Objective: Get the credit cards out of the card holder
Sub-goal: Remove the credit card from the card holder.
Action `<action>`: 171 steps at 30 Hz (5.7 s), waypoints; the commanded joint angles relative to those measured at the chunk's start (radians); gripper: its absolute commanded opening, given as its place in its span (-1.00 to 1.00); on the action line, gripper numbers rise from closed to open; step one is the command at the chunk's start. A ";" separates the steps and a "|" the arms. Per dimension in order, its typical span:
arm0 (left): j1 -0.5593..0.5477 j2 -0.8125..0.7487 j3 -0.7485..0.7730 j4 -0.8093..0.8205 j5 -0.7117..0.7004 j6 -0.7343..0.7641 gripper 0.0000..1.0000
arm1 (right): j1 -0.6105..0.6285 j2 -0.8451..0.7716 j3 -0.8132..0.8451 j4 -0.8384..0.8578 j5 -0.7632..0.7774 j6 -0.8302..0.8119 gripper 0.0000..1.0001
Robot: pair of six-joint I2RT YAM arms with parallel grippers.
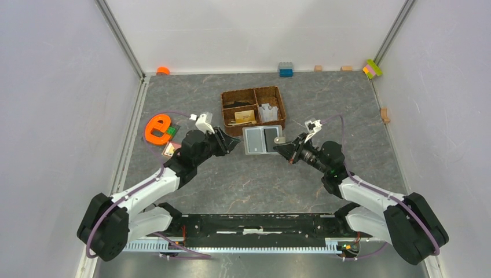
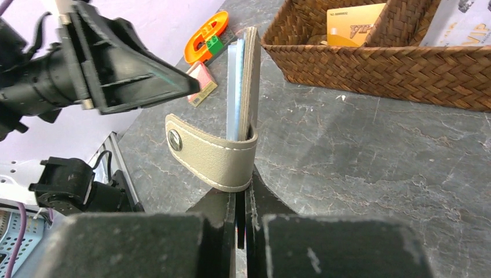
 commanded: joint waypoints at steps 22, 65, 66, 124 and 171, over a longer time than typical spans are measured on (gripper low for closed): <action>-0.015 0.213 -0.008 0.604 0.594 -0.076 -0.05 | 0.010 0.152 0.005 0.411 -0.273 0.209 -1.00; -0.017 0.184 -0.010 0.629 0.617 -0.144 -0.96 | -0.049 0.101 -0.082 0.597 -0.252 0.354 -0.75; -0.016 0.184 -0.010 0.628 0.617 -0.144 -0.96 | -0.052 0.107 -0.084 0.612 -0.258 0.366 -0.71; -0.052 0.212 0.004 0.725 0.693 -0.173 -0.45 | -0.048 0.144 -0.065 0.585 -0.284 0.355 -1.00; -0.051 0.163 -0.021 0.737 0.670 -0.164 -0.77 | -0.129 0.236 -0.112 0.851 -0.327 0.544 -0.93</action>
